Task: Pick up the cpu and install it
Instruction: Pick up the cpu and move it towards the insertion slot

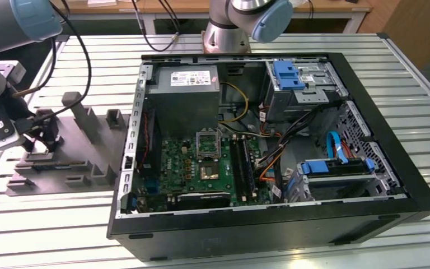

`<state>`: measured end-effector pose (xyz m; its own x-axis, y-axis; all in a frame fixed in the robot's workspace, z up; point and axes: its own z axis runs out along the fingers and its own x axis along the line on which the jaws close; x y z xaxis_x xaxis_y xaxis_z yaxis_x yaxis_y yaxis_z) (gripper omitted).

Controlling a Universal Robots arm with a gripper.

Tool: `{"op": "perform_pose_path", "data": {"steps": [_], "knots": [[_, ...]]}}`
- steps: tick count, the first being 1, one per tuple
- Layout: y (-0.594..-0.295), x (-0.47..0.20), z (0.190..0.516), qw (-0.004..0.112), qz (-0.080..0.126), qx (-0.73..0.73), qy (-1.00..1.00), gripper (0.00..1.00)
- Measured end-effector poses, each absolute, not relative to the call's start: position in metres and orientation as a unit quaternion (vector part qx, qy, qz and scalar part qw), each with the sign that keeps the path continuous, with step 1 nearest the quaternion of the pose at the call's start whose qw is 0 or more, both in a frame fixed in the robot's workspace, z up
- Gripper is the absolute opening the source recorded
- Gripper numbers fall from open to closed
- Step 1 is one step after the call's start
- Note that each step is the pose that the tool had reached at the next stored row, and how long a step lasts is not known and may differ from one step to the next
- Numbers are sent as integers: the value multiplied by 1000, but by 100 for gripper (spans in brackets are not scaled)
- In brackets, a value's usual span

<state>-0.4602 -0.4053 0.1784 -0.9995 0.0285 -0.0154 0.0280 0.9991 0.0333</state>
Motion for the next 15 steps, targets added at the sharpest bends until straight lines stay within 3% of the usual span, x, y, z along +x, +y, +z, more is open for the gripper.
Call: {"op": "perform_pose_path", "data": {"steps": [15], "knots": [[-405,-460,182,8,16,14,1000,55]]}}
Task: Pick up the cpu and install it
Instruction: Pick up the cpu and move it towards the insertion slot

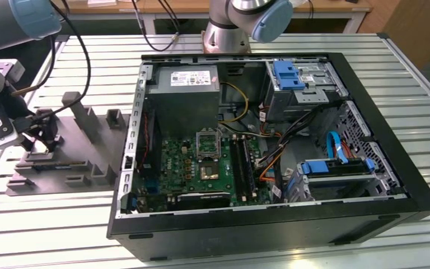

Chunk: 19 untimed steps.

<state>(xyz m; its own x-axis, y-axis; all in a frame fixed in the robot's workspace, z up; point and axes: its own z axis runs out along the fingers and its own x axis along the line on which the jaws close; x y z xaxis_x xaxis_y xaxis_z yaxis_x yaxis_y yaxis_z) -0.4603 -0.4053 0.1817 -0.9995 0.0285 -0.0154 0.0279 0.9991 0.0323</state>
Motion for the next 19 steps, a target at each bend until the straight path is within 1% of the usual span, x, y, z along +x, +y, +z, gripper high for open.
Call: {"op": "perform_pose_path", "data": {"steps": [14,16,17,19], "knots": [[-405,-460,182,8,15,14,1000,55],[-405,-460,182,8,15,14,1000,54],[-405,-460,182,8,15,14,1000,47],[-405,-460,182,8,15,14,1000,47]]}}
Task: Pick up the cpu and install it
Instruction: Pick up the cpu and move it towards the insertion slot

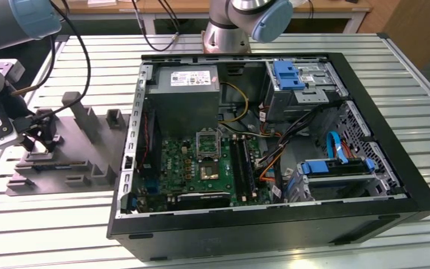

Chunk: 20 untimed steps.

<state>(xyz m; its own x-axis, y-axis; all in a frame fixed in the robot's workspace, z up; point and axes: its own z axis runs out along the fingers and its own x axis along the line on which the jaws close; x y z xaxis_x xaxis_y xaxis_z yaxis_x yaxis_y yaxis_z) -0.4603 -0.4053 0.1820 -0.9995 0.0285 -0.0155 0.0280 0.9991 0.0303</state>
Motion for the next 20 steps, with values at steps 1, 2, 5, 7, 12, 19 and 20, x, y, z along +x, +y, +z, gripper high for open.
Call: {"op": "perform_pose_path", "data": {"steps": [1,2,5,7,12,19,20], "knots": [[-405,-460,182,8,15,14,1000,47],[-405,-460,182,8,15,14,1000,47],[-405,-460,182,8,15,14,1000,47],[-405,-460,183,8,15,14,1000,47],[-405,-460,185,8,15,14,1000,47],[-405,-460,190,8,15,14,1000,47],[-405,-460,191,8,15,14,1000,47]]}}
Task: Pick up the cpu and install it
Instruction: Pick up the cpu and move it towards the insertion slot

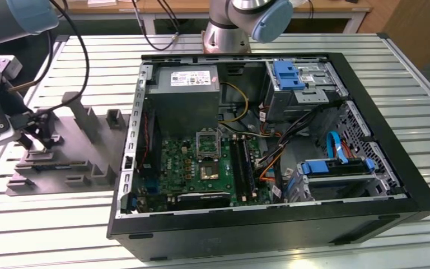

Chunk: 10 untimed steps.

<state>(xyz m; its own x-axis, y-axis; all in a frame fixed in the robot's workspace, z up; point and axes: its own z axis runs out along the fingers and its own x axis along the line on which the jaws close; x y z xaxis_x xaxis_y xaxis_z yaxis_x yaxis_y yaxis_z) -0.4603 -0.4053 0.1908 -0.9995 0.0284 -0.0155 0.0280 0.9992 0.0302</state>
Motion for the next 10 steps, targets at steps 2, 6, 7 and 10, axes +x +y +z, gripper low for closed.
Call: {"op": "perform_pose_path", "data": {"steps": [2,6,7,10], "knots": [[-405,-460,191,8,15,14,1000,47],[-405,-460,192,8,15,14,1000,47],[-405,-460,192,8,15,14,1000,47],[-405,-460,193,8,15,14,1000,47]]}}
